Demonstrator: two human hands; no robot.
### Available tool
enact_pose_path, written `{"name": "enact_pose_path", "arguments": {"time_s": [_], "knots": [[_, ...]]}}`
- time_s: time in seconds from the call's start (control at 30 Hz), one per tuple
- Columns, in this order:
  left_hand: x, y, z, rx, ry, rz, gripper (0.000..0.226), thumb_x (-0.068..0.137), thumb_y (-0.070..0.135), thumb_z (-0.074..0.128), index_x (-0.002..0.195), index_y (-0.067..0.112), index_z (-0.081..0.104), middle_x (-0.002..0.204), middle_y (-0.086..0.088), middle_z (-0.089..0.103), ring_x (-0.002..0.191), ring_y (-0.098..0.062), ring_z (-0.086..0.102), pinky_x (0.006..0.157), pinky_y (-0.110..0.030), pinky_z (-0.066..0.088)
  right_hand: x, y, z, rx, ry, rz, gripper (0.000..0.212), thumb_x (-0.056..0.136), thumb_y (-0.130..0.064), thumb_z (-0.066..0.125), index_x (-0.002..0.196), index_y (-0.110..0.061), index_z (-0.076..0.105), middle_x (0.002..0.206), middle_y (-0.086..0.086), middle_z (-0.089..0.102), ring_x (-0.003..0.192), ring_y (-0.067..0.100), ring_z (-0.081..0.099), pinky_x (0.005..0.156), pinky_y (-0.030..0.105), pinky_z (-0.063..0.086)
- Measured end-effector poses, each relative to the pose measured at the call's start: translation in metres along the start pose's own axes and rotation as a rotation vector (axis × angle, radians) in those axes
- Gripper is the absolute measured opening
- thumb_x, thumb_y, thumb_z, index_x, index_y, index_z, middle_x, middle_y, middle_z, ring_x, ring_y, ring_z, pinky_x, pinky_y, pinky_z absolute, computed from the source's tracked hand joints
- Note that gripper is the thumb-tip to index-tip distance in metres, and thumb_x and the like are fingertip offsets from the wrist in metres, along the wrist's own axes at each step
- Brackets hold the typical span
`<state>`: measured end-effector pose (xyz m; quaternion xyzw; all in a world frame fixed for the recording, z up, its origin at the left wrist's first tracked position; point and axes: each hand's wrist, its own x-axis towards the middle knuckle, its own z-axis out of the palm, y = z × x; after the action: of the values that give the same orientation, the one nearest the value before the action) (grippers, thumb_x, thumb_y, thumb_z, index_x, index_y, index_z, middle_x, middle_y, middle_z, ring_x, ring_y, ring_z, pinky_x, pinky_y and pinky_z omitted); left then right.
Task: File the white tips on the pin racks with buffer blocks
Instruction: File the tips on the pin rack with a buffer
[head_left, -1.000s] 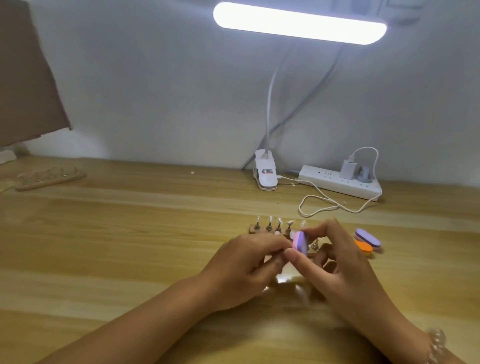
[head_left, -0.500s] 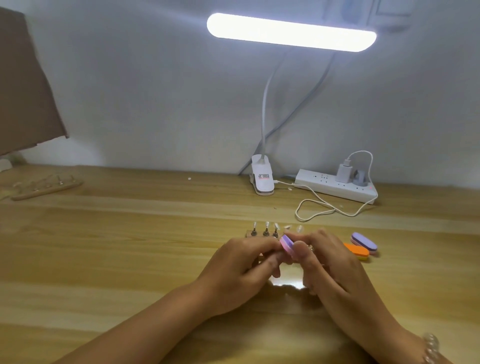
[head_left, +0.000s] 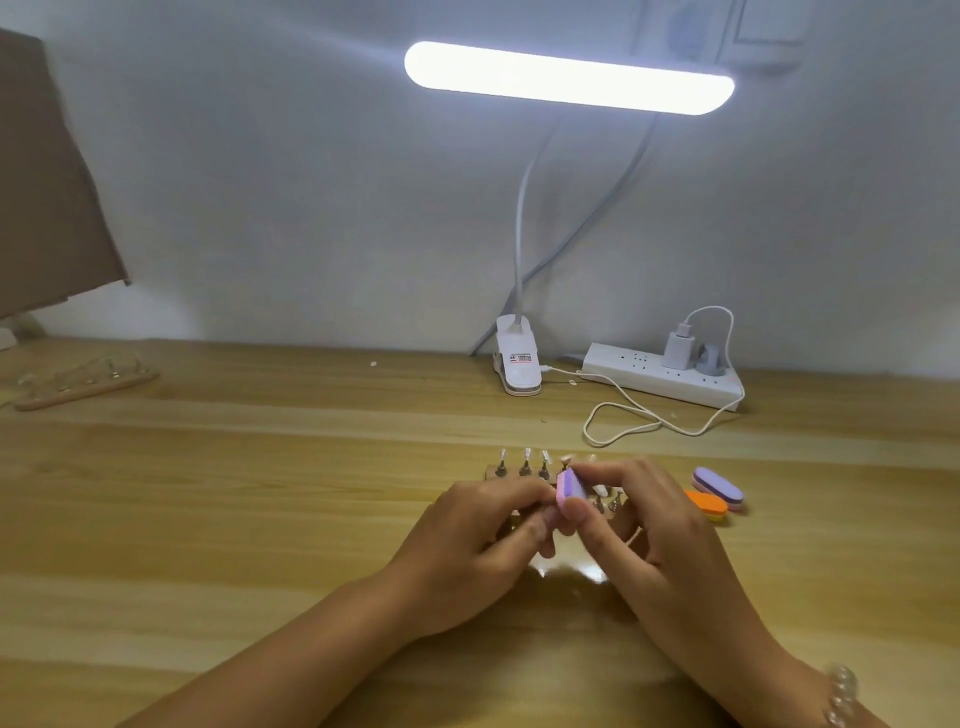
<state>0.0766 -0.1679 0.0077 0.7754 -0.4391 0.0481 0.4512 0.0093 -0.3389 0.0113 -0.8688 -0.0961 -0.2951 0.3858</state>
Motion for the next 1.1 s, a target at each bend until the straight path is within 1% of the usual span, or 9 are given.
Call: {"name": "enact_pose_path", "arguments": {"time_s": [0.07,0.17,0.27,0.4,0.57,0.77,0.93,1.07,1.1], "knots": [[0.0003,-0.0008,-0.0024,-0.01,0.026,-0.012,0.025,0.095,0.02,0.051,0.083,0.04,0.058,0.071,0.02,0.059,0.063,-0.004,0.054,0.06,-0.022,0.039,-0.0016,-0.0013,0.0014,-0.052,-0.002,-0.057,0.03,0.087,-0.048,0.068,0.104,-0.024,0.064,0.098,-0.014,0.059,0.057,0.011,0.058,0.052,0.02,0.044],[0.0002,-0.0026,-0.002,0.052,0.002,0.003,0.023,0.095,0.02,0.051,0.081,0.038,0.056,0.072,0.019,0.06,0.063,-0.007,0.054,0.059,-0.03,0.041,-0.0003,-0.0016,-0.001,0.005,0.007,-0.001,0.036,0.081,-0.057,0.064,0.099,-0.026,0.064,0.095,-0.013,0.06,0.057,0.015,0.057,0.051,0.021,0.043],[-0.0005,-0.0009,0.0006,0.088,-0.014,0.036,0.023,0.097,0.024,0.052,0.085,0.043,0.056,0.074,0.021,0.062,0.062,-0.002,0.054,0.059,-0.024,0.039,0.0017,0.0028,-0.0022,0.07,0.026,0.067,0.036,0.076,-0.057,0.06,0.097,-0.028,0.064,0.093,-0.01,0.062,0.058,0.015,0.058,0.053,0.016,0.039],[-0.0001,-0.0028,-0.0009,0.042,0.033,0.005,0.021,0.095,0.025,0.05,0.084,0.042,0.056,0.071,0.021,0.06,0.061,-0.004,0.053,0.059,-0.022,0.037,-0.0015,-0.001,0.0019,-0.051,0.013,-0.038,0.028,0.083,-0.043,0.073,0.101,-0.024,0.063,0.093,-0.012,0.06,0.056,0.013,0.056,0.052,0.015,0.04],[0.0001,-0.002,0.0006,0.09,0.002,0.019,0.02,0.095,0.025,0.051,0.085,0.04,0.057,0.074,0.021,0.062,0.062,-0.003,0.055,0.059,-0.021,0.037,0.0013,0.0004,-0.0023,0.053,0.041,0.072,0.031,0.077,-0.051,0.067,0.097,-0.028,0.063,0.094,-0.012,0.062,0.056,0.015,0.055,0.053,0.017,0.04],[0.0017,-0.0066,-0.0023,-0.001,0.09,-0.043,0.019,0.096,0.026,0.052,0.09,0.019,0.068,0.073,0.011,0.062,0.065,-0.012,0.056,0.061,-0.038,0.044,-0.0034,-0.0055,0.0032,-0.084,-0.006,-0.035,0.027,0.078,-0.039,0.078,0.096,-0.026,0.062,0.089,-0.015,0.059,0.055,0.012,0.055,0.051,0.021,0.042],[-0.0009,-0.0018,0.0006,0.082,-0.007,0.017,0.022,0.098,0.023,0.053,0.084,0.041,0.057,0.074,0.021,0.062,0.061,0.0,0.054,0.059,-0.02,0.037,-0.0001,0.0007,-0.0019,-0.015,0.074,0.061,0.021,0.078,-0.034,0.074,0.096,-0.028,0.064,0.089,-0.013,0.061,0.057,0.015,0.056,0.053,0.016,0.041],[0.0005,-0.007,-0.0016,0.058,0.065,-0.026,0.015,0.094,0.025,0.051,0.09,0.025,0.066,0.072,0.017,0.059,0.062,-0.006,0.052,0.058,-0.034,0.042,-0.0037,-0.0063,0.0029,-0.096,0.0,-0.046,0.028,0.076,-0.037,0.077,0.097,-0.026,0.062,0.084,-0.017,0.054,0.053,0.01,0.054,0.05,0.017,0.039],[0.0003,-0.0074,-0.0016,0.07,0.057,-0.025,0.014,0.094,0.025,0.051,0.089,0.026,0.065,0.071,0.018,0.058,0.061,-0.006,0.051,0.057,-0.033,0.041,-0.0037,-0.0063,0.0025,-0.073,-0.012,-0.025,0.029,0.076,-0.04,0.077,0.096,-0.027,0.061,0.084,-0.017,0.055,0.054,0.011,0.054,0.05,0.018,0.04]]}}
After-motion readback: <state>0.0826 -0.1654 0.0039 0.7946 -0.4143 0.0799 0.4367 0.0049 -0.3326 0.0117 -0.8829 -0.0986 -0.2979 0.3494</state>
